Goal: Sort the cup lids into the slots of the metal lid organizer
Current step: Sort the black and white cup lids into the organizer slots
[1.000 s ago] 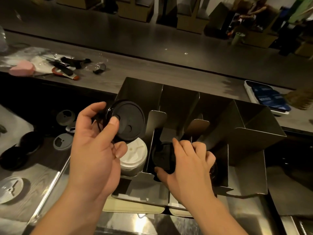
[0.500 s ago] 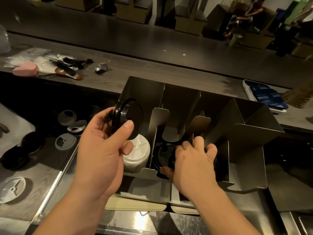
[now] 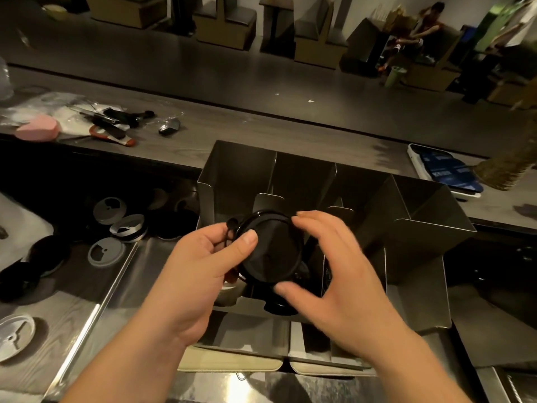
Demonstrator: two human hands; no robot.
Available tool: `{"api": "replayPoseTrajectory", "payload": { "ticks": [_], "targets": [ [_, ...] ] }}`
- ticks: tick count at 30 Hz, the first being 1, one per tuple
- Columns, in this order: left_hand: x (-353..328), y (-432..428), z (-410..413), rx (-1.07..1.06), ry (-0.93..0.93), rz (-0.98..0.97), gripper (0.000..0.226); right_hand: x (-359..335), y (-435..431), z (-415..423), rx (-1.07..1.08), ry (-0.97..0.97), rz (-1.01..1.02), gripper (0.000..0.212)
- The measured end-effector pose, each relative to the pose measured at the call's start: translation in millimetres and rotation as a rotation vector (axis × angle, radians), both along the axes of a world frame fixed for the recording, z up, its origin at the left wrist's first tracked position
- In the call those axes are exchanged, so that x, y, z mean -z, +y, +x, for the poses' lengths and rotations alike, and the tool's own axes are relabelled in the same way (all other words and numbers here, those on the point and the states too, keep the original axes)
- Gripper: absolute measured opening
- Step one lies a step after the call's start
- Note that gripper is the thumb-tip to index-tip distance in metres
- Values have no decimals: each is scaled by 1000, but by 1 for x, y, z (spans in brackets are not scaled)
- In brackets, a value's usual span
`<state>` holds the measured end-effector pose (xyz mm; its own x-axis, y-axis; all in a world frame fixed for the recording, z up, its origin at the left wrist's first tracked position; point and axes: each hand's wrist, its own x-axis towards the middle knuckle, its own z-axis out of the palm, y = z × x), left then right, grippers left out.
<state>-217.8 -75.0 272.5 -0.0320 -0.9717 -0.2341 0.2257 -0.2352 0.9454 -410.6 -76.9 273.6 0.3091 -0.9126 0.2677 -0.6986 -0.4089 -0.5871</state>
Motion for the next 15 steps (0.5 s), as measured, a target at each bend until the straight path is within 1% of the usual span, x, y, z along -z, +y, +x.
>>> {"api": "replayPoseTrajectory", "payload": {
  "ticks": [2, 7, 10, 12, 14, 15],
  "targets": [
    [0, -3, -2, 23, -36, -11, 25, -2, 2, -1, -79, -37, 38, 77],
    [8, -8, -8, 122, -61, -14, 17, 12, 3, -1, 1, 105, -112, 72],
    [14, -9, -15, 124, -86, 5, 16, 17, 6, -2, 9, 174, -90, 76],
    [17, -10, -19, 150, -128, 28, 15, 21, 7, -2, 41, 178, -51, 79],
    [19, -12, -21, 197, -148, 50, 16, 28, 6, -3, 116, 163, -25, 78],
    [20, -13, -22, 181, -156, 50, 18, 31, 5, -3, 166, 166, -11, 76]
  ]
}}
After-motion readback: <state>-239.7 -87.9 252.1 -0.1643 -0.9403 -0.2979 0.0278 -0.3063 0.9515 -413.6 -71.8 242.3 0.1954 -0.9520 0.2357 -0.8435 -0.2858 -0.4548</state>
